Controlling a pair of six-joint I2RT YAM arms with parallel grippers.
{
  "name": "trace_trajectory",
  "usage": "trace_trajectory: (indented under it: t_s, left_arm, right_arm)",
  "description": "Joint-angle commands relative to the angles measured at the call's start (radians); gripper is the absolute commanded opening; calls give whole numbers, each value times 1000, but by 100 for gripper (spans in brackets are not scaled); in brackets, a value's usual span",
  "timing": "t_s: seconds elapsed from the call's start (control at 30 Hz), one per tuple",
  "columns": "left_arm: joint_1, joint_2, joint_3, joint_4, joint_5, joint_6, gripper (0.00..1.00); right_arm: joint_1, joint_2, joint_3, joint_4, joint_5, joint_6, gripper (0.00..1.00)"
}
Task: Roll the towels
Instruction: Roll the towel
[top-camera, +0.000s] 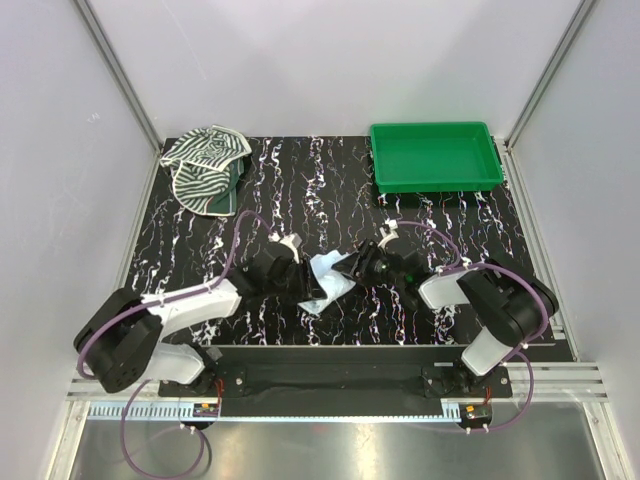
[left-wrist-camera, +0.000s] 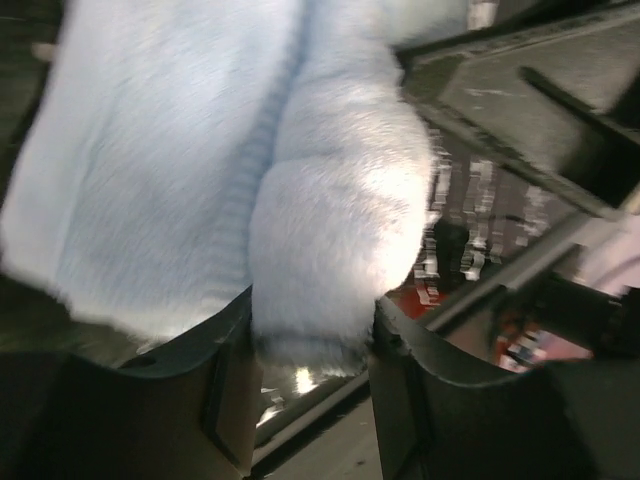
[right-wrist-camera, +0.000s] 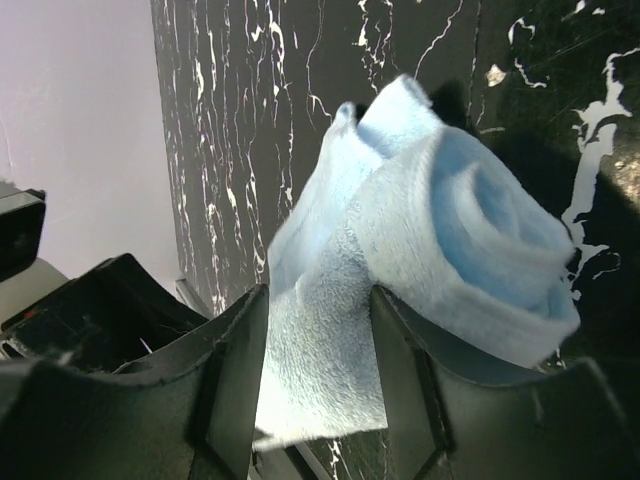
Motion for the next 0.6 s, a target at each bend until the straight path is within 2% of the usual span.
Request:
trace_trajectory:
  t_s: [0.0,0.2,0.23,0.33,0.47,0.57]
  left_arm:
    - [5,-62,60,-295,-196,120,46]
    - [-7,-202,126,-446,-374,181,52]
    - [-10,-216,130,-443,-381,202,58]
    - [-63,-257,170,-425,-422,303,64]
    - [-241,-254,225,-377,-514,478,73]
    - [-321,-195,259,-337,-525,587,73]
  right_arm:
    - [25,17,-12,-232,43,-63,54]
    - [34,25,11,-265,51,-69,54]
    - [36,25,13,-273,51,-70,54]
    - [43,26,25,-291,54,-75,54]
    - [49,25,42,-313,63,-87,54]
    - [49,28,59,-336,66,-99,54]
